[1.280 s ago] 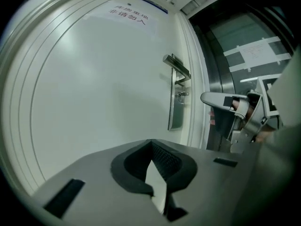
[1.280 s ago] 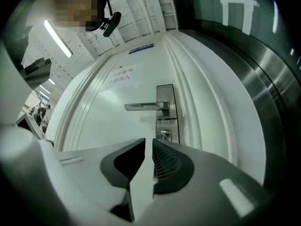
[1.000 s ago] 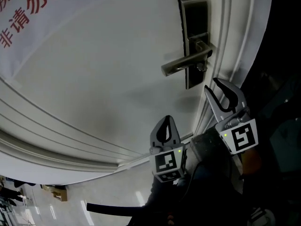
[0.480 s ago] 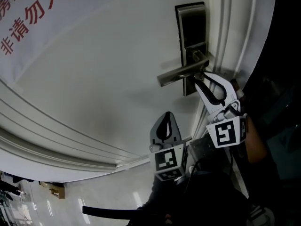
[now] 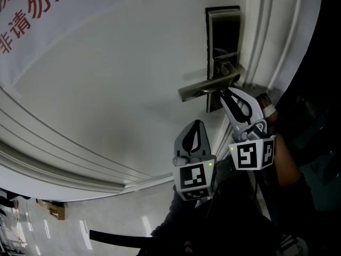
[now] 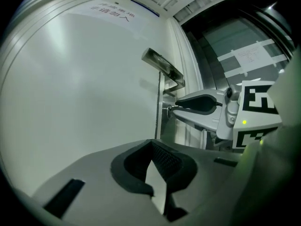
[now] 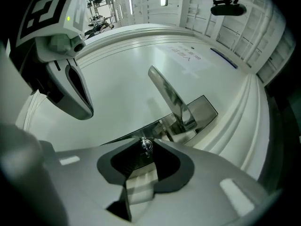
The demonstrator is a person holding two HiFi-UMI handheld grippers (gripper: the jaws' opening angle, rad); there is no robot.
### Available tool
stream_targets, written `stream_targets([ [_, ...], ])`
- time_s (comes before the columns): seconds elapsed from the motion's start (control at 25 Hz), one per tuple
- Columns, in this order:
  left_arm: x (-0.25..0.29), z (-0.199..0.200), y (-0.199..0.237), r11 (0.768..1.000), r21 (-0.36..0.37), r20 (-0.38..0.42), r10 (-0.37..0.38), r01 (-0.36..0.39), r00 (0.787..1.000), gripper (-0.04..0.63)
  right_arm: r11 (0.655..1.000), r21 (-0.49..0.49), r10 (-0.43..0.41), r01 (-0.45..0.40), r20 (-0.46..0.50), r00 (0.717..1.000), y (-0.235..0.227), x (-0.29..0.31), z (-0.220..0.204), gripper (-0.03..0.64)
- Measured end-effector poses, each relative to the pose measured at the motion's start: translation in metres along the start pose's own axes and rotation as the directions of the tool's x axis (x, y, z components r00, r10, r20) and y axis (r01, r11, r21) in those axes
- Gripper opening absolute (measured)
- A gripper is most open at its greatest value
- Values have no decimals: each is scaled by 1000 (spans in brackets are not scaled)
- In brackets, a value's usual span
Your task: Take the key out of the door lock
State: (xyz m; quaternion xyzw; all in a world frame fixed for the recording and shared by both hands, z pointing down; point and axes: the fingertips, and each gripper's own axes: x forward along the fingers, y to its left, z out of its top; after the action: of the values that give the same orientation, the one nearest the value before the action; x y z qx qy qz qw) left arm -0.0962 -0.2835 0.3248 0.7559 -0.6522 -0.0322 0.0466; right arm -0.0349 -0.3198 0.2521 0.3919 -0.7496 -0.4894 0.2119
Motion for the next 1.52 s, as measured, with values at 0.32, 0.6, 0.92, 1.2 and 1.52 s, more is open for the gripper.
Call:
stream_targets([
  [0.32, 9, 4, -9, 999, -20, 14, -27, 27, 1000, 0, 997, -68, -34, 33, -16, 999, 1, 2, -3, 32],
  [0.6, 12, 4, -9, 999, -7, 18, -32, 32, 999, 0, 995, -97, -35, 34, -11, 999, 1, 2, -3, 14],
  [0.92, 14, 3, -8, 999, -3, 2, -32, 32, 999, -1, 993, -118, -18, 16, -13, 1000, 1, 2, -3, 12],
  [1.2, 16, 5, -10, 999, -20, 12, -43, 43, 999, 0, 989, -149, 0, -3, -21, 1000, 2, 2, -3, 12],
  [1.52, 15, 4, -9, 999, -22, 8, -48, 49, 999, -1, 980, -199, 12, -19, -34, 999, 3, 1, -3, 11],
])
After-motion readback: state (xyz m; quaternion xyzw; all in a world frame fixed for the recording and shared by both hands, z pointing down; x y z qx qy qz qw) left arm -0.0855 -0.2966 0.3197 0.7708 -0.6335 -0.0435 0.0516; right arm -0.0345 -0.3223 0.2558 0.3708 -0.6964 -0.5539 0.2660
